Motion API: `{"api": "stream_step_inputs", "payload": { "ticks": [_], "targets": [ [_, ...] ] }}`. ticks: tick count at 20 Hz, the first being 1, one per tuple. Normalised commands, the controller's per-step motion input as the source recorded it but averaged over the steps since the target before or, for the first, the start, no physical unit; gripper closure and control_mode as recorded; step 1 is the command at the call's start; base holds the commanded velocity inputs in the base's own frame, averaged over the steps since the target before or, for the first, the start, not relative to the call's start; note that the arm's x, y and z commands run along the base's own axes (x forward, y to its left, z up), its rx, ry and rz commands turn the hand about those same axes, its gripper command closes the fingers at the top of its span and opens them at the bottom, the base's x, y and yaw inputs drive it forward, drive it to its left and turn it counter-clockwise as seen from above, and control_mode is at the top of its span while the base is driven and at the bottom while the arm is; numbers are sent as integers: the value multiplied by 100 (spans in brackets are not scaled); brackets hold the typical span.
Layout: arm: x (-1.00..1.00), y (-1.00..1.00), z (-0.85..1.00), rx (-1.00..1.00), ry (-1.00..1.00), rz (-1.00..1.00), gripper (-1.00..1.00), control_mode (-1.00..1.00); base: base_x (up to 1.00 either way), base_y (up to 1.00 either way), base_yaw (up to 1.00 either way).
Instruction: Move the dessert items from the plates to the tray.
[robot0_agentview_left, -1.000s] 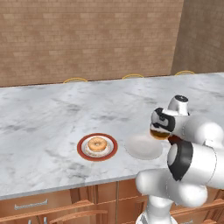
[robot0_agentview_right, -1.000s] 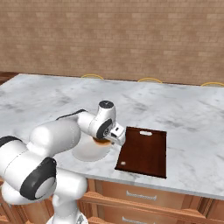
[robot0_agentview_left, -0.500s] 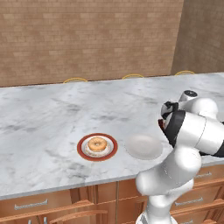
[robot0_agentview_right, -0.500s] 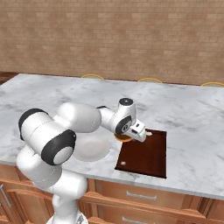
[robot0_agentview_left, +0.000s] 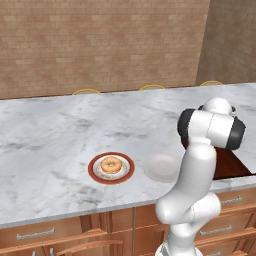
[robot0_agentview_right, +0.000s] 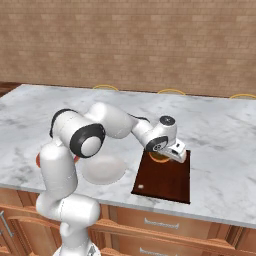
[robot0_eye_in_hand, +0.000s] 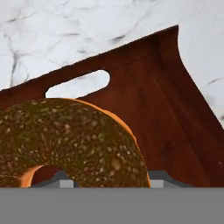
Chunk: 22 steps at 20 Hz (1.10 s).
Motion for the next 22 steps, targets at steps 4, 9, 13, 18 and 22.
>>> {"api": "stream_step_inputs", "payload": {
  "ticks": [4,9,13,18,22],
  "targets": [
    [14,-8,-33,0,6,4,100,-100,0,0,0],
    [0,0,-34,0,13,0,100,-100,0,0,0],
    [0,5,-19,0,9,0,-100,-100,0,0,0],
    [0,0,-2,0,1,0,-100,-100,0,0,0],
    [-10,0,3,0,-8,0,-100,-100,0,0,0]
  ]
}}
